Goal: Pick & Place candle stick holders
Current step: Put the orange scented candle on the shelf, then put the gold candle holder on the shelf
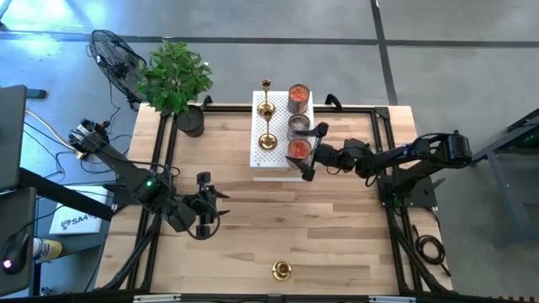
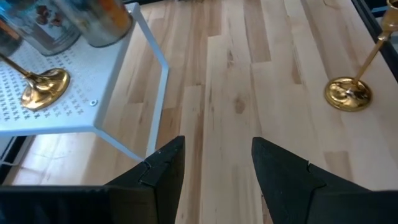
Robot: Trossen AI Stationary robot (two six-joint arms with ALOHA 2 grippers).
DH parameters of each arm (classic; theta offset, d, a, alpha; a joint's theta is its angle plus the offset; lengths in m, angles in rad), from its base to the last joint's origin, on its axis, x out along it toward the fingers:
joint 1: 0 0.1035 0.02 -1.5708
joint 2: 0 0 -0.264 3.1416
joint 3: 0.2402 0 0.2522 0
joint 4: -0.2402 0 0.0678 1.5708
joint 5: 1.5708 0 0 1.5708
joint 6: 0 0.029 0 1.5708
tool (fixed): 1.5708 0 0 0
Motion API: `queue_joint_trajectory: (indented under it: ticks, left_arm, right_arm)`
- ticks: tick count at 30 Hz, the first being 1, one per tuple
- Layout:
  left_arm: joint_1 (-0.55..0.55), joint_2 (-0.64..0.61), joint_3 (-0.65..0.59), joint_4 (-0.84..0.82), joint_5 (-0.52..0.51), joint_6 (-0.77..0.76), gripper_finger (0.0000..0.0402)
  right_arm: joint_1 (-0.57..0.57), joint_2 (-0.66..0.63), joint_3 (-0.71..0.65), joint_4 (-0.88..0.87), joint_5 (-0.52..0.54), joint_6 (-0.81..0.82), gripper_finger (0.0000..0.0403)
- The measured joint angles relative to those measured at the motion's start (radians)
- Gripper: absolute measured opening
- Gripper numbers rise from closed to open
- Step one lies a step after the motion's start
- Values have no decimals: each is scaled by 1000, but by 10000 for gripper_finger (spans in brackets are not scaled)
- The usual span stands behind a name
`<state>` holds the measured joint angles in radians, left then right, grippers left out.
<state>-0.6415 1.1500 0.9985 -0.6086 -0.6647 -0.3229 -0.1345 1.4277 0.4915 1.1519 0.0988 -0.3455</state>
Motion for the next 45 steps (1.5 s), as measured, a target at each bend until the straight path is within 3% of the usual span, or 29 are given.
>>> queue_joint_trajectory:
  ticks: [11, 21, 34, 41, 45]
  left_arm:
    - [0, 0, 0, 0, 4, 0, 182]
    - [0, 0, 0, 0, 4, 0, 182]
    - [0, 40, 0, 126, 101, -8, 182]
    - [0, 151, 0, 214, 125, -51, 182]
    - [1, 205, 0, 310, 215, -75, 182]
  right_arm:
    - [29, -15, 0, 6, 15, -47, 389]
    - [128, -189, 0, -49, 23, -126, 389]
    - [375, -452, 0, -315, 29, -48, 389]
    - [505, -465, 0, -356, 47, -40, 389]
    - [571, -465, 0, -359, 126, -51, 389]
